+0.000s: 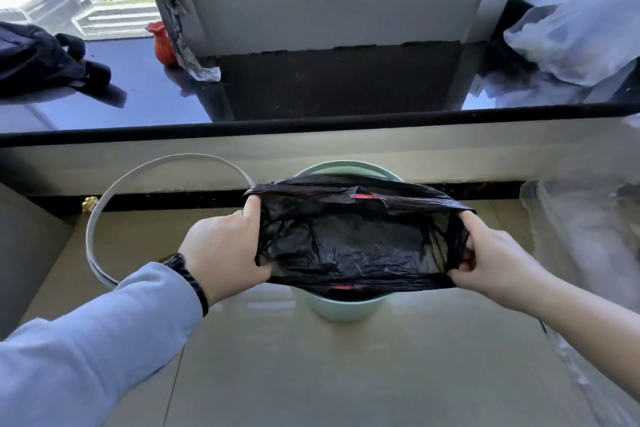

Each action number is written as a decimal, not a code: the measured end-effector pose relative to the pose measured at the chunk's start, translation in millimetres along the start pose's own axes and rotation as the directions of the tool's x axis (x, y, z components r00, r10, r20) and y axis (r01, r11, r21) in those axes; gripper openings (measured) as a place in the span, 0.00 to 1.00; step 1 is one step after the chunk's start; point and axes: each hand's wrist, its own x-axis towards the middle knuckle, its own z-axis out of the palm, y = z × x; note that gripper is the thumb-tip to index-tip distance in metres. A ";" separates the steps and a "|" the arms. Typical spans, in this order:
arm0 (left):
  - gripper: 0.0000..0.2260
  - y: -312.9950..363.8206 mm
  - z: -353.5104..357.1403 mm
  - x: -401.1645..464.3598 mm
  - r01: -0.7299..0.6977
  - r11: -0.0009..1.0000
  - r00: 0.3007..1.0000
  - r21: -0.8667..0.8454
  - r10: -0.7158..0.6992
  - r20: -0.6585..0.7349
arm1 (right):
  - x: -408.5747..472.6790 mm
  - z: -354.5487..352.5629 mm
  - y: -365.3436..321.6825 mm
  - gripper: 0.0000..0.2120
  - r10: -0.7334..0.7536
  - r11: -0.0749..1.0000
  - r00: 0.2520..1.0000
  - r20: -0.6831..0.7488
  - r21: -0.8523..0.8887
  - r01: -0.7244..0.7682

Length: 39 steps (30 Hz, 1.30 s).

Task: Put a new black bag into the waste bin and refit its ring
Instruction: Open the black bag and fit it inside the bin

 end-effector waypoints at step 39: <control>0.40 7.8 27.3 -6.8 -0.004 0.999 0.999 -0.047 0.002 -0.033 | 28.6 35.3 11.4 0.27 0.117 0.974 0.959 -0.257 0.221 -0.060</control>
